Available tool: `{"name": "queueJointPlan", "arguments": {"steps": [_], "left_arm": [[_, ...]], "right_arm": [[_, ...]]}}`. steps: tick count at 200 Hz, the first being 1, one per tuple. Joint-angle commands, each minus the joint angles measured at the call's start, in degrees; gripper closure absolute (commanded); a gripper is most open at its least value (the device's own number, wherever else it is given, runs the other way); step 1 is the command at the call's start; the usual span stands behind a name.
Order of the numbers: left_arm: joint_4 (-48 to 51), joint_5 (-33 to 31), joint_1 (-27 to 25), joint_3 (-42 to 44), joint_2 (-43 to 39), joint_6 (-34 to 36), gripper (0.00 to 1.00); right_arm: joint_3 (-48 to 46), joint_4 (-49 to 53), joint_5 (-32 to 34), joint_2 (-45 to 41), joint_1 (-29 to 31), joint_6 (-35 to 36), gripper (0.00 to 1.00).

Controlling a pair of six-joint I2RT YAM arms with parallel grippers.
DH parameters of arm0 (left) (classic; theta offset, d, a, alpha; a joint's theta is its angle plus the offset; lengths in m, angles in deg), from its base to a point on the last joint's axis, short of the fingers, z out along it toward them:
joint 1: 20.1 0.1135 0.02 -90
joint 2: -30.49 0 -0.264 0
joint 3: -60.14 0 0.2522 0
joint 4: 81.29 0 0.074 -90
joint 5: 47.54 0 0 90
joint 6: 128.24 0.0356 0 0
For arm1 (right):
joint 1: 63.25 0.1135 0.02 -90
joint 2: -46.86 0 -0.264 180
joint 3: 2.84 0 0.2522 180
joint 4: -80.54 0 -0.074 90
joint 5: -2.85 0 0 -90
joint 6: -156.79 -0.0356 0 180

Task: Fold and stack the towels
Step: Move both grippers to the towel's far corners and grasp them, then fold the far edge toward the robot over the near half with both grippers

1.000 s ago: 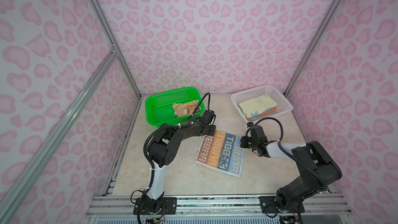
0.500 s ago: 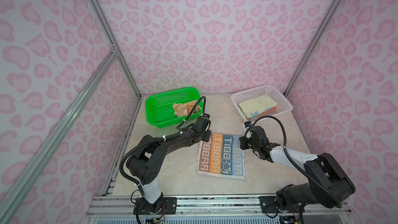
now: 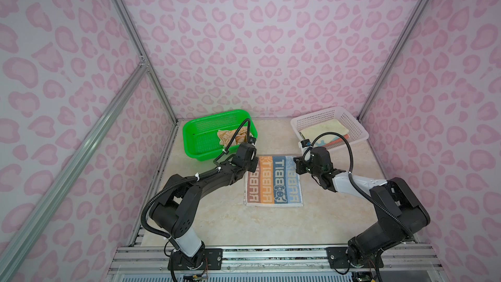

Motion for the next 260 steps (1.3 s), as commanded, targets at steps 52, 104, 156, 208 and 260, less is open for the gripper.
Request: {"name": "queueJointPlan", "arguments": {"steps": [52,104,156,208,260], "left_arm": [[-9.8,4.4,-1.0,10.5,-10.8,1.3,0.97],[-6.8,2.2,-5.5,17.2,-18.3,1.2,0.97],[-1.4,0.2,-9.0,20.6,-24.0,-1.9,0.97],[0.2,-1.5,-12.9,24.0,-25.3,-5.9,0.97],[-0.8,-0.6,-14.6,27.5,-24.6,-9.8,0.57]], "right_arm": [[-6.7,-6.8,-6.2,-3.4,-0.3,1.8,1.00],[-13.6,-3.4,-6.8,-11.8,0.3,1.4,1.00],[-18.2,6.8,-4.5,-21.9,4.4,0.4,1.00],[-23.5,13.8,1.5,-30.1,10.8,-4.0,0.98],[-27.1,18.0,4.8,-33.9,11.9,-10.3,0.63]]}}
